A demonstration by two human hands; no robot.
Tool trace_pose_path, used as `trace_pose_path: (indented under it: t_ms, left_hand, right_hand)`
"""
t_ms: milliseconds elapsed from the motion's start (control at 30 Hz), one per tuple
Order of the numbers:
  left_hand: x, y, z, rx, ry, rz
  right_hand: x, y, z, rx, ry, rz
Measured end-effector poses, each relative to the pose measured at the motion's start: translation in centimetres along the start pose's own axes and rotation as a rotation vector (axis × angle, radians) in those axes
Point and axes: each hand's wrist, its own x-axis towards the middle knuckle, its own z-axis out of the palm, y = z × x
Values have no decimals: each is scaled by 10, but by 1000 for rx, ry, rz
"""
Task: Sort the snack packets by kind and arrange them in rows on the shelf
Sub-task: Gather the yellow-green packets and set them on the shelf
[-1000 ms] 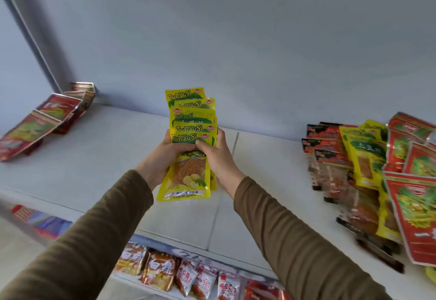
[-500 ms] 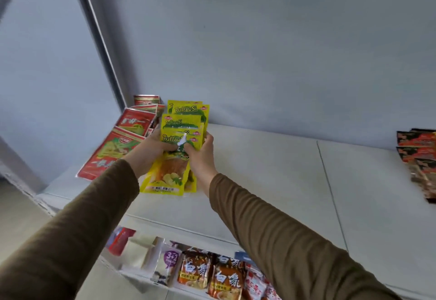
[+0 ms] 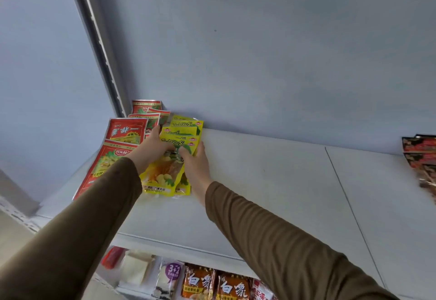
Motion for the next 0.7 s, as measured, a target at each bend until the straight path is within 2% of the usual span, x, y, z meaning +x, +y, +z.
trace_pose_path:
  t_ms: [200, 500, 700]
  left_hand:
    - [3, -5, 1, -11, 12, 15]
    - [-13, -1, -3, 229, 114, 202]
    - [-27, 11, 11, 333, 182, 337]
  right_hand:
    - [-11, -9, 14, 14, 20, -42]
    - [-26, -2, -19, 71, -51, -80]
    - [-42, 1, -48, -6, -48, -87]
